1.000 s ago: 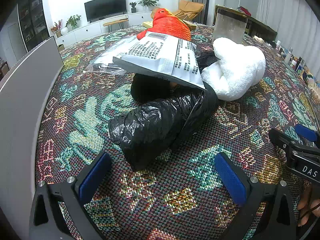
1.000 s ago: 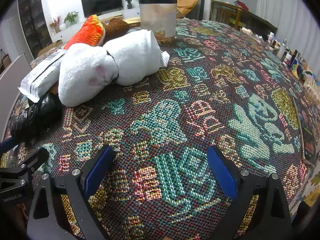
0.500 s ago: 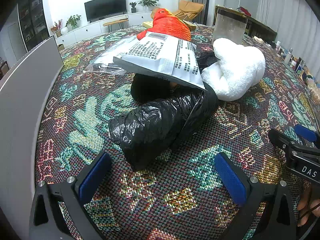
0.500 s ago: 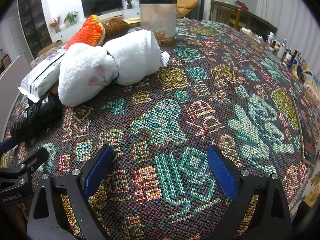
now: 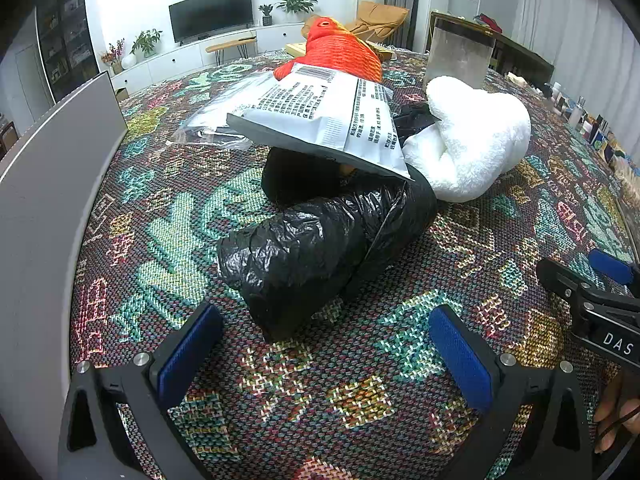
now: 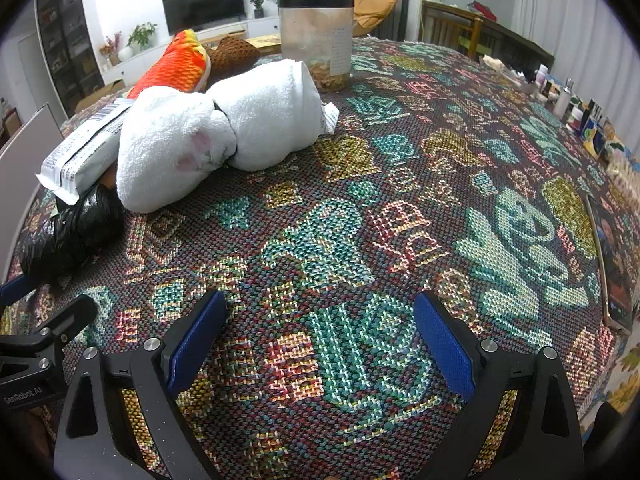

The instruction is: Organize soft objects

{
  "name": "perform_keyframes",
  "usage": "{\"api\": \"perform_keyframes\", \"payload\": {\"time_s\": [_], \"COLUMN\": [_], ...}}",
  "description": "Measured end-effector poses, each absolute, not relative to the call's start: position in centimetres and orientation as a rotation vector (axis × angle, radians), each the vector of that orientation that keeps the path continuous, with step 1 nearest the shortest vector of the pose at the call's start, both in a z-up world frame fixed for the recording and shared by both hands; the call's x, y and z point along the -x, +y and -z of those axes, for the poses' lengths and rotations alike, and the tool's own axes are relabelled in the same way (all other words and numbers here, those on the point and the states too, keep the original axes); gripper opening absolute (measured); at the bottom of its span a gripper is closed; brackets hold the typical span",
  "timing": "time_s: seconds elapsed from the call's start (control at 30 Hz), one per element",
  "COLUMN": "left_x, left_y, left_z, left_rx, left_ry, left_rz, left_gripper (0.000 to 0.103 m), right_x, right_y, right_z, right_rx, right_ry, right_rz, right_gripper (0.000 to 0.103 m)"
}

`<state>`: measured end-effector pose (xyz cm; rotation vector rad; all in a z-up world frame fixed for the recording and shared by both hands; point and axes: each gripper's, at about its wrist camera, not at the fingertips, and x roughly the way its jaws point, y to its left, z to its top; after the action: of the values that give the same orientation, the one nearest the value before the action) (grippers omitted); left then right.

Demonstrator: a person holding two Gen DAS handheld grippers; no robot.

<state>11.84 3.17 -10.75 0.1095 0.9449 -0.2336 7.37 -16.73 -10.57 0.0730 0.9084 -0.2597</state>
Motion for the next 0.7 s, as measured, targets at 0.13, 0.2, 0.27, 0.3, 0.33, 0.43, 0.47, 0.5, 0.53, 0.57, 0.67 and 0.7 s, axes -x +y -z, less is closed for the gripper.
{"api": "perform_keyframes", "payload": {"time_s": [0.13,0.2,0.27,0.3,0.33,0.43,0.47,0.5,0.53,0.57,0.67,0.7], "left_x": [-11.85,-11.85,-11.85,-11.86,-11.86,-11.86,-11.86,-11.86,-11.86,-11.86,-11.86,-11.86], "left_y": [3.16,3.15,3.15,3.15,3.15,3.15,3.15,3.14,3.14,3.14,3.12,3.12], "left_z": [10.75,10.75,10.76,10.76,10.76,10.76,10.77,10.77,10.76,10.77,10.77,10.77], "left_rx": [-0.109,-0.11,-0.109,-0.109,-0.109,-0.109,-0.109,-0.109,-0.109,-0.109,-0.109,-0.109], "left_ry": [0.945,0.945,0.945,0.945,0.945,0.945,0.945,0.945,0.945,0.945,0.945,0.945], "left_rz": [0.234,0.234,0.234,0.234,0.234,0.234,0.234,0.234,0.234,0.234,0.234,0.234], "left_gripper": [0.103,0.103,0.103,0.103,0.103,0.103,0.103,0.103,0.103,0.103,0.103,0.103], "right_x": [-7.41,-7.38,-7.37,-7.37,-7.45,-7.47,-7.42,-7.42,-7.57,-7.42,-7.56,-7.55], "right_y": [-16.78,-16.73,-16.72,-16.73,-16.84,-16.87,-16.81,-16.82,-17.01,-16.82,-17.0,-16.99], "right_z": [10.56,10.56,10.56,10.56,10.57,10.57,10.56,10.56,10.57,10.56,10.56,10.56], "right_rx": [-0.073,-0.073,-0.073,-0.072,-0.073,-0.072,-0.072,-0.072,-0.073,-0.072,-0.072,-0.072], "right_ry": [0.908,0.908,0.908,0.908,0.908,0.908,0.907,0.907,0.907,0.907,0.907,0.907], "right_rz": [0.26,0.26,0.26,0.26,0.26,0.261,0.261,0.261,0.261,0.261,0.261,0.261], "right_gripper": [0.097,0.097,0.097,0.097,0.097,0.097,0.097,0.097,0.097,0.097,0.097,0.097]}}
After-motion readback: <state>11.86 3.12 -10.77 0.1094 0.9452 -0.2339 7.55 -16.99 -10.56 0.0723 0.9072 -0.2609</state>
